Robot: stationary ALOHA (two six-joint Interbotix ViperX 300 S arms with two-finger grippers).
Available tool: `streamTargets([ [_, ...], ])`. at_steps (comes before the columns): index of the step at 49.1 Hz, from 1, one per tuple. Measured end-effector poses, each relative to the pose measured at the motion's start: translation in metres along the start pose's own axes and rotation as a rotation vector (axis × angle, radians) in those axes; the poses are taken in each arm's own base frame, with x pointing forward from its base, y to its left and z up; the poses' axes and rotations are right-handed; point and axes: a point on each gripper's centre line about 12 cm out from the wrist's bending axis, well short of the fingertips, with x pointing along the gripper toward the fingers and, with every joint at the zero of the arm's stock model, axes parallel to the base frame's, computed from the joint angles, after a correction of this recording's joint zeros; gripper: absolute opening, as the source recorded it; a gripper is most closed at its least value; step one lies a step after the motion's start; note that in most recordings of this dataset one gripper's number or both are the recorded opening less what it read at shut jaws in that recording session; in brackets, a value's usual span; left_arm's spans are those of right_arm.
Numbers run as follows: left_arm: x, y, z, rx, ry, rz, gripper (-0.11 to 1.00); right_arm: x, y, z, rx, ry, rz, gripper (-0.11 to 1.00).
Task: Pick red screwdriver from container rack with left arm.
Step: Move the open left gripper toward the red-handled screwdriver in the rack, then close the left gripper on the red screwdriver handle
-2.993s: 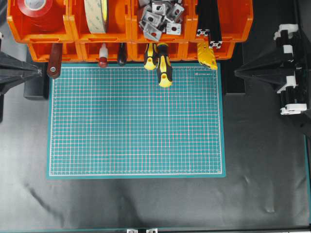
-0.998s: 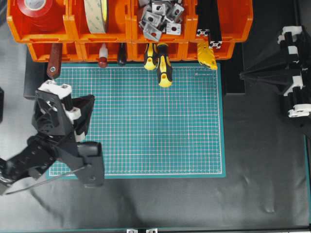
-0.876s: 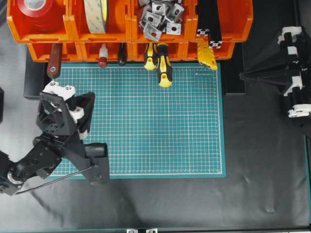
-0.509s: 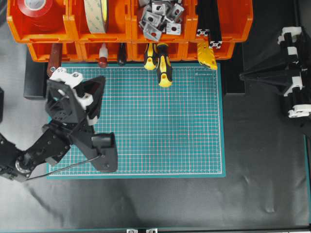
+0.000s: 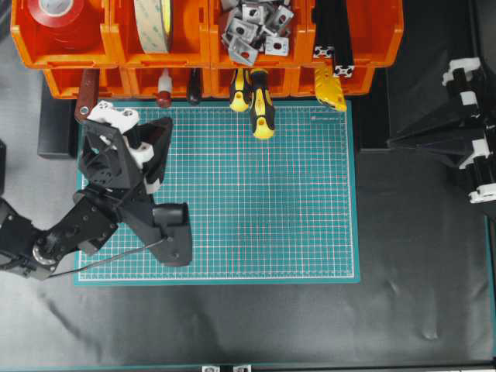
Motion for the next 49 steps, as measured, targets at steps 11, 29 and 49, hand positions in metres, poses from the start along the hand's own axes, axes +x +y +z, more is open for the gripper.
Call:
streamTargets([
  [11, 0.006, -0.002, 0.0, 0.007, 0.003, -0.008, 0.01, 0.0, 0.002, -0.001, 0.001, 0.009, 0.013, 0.0],
  [29, 0.014, -0.005, -0.006, 0.011, 0.014, -0.015, 0.79, -0.001, 0.004, -0.004, -0.001, 0.039, 0.021, 0.0],
  [49, 0.031, -0.006, -0.019, 0.025, 0.052, -0.018, 0.88, -0.004, 0.004, -0.003, -0.003, 0.036, 0.023, 0.0],
])
